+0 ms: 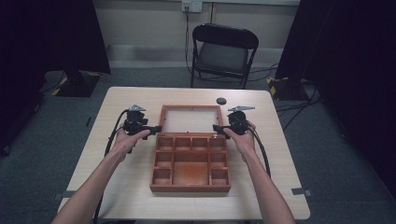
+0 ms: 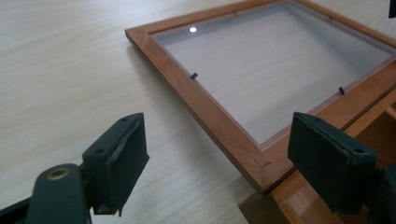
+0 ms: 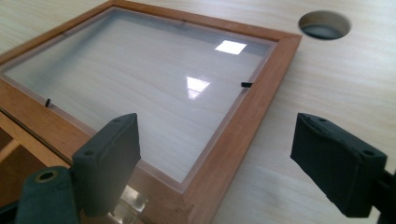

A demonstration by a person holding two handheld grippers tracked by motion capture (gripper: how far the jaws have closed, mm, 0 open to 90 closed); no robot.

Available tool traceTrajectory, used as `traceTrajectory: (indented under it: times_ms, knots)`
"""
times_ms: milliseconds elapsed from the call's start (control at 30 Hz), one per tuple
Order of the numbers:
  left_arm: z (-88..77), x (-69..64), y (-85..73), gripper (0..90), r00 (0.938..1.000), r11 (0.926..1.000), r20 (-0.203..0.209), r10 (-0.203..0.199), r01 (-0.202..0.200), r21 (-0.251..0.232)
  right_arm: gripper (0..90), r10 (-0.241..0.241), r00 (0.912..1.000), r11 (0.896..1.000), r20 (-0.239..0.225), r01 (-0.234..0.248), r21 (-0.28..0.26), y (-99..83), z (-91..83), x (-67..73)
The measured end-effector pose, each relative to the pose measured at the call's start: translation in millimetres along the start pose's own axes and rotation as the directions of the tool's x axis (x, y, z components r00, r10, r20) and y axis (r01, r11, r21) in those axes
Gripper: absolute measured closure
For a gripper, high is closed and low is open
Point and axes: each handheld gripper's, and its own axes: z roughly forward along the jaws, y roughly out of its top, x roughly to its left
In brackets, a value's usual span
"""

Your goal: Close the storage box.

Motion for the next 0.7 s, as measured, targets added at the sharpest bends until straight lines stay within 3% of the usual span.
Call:
traceTrajectory:
  times_ms: [67,200,600,700]
  knots:
    - [7.3,-0.8,-1.9,19.3,0.9996,0.9996,0.016,-0.024,0.023,0.018,14.2,0.031,0.9989,0.999,-0.034,-0.031,0.007,-1.1,5.9,-2.7]
    - [14.6,-3.5,-3.3,18.4,0.9994,0.9990,0.021,-0.028,0.028,0.034,13.7,0.013,0.9999,0.998,-0.006,-0.013,0.057,-5.3,15.1,-0.7]
    - [28.6,-2.5,-2.5,14.4,0.9927,0.9935,0.060,-0.105,0.102,0.051,13.7,0.104,0.9939,0.992,-0.037,-0.100,0.082,-5.1,19.7,-2.8]
    - [28.5,-3.6,-1.1,13.3,0.9946,0.9947,0.053,-0.089,0.086,0.055,13.6,0.127,0.9896,0.989,-0.067,-0.122,0.079,-5.6,24.2,-0.8]
